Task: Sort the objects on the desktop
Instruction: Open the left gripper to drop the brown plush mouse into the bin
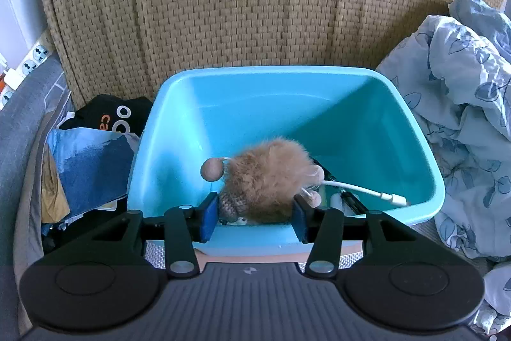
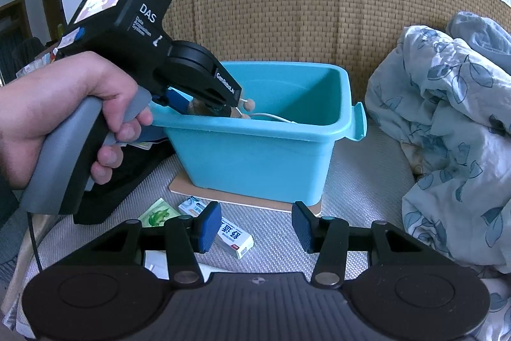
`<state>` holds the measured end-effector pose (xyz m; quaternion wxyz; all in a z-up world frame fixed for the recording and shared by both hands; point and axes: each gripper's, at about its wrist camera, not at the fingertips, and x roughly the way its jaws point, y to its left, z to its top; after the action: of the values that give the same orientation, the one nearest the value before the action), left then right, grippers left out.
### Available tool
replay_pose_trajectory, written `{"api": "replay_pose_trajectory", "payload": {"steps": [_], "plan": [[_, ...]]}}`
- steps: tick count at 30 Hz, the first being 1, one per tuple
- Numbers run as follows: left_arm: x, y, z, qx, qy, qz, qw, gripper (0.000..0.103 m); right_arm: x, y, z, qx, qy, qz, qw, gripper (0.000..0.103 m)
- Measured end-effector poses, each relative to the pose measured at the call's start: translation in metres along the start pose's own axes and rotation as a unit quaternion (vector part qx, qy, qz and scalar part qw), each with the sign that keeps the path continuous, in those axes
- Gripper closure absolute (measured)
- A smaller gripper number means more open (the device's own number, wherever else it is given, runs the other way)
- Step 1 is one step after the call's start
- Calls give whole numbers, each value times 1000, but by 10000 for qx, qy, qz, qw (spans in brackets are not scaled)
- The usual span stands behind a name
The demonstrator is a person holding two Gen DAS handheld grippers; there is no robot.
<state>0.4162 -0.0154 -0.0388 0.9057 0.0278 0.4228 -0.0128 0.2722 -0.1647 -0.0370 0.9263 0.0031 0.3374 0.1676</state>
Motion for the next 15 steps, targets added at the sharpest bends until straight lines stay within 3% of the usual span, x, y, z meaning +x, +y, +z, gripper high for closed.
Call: {"api": "replay_pose_trajectory", "payload": {"steps": [15], "plan": [[3,-14,1,231,-75,70,9997,45,0,2,-3,-95,53,-9,9999,50]]}}
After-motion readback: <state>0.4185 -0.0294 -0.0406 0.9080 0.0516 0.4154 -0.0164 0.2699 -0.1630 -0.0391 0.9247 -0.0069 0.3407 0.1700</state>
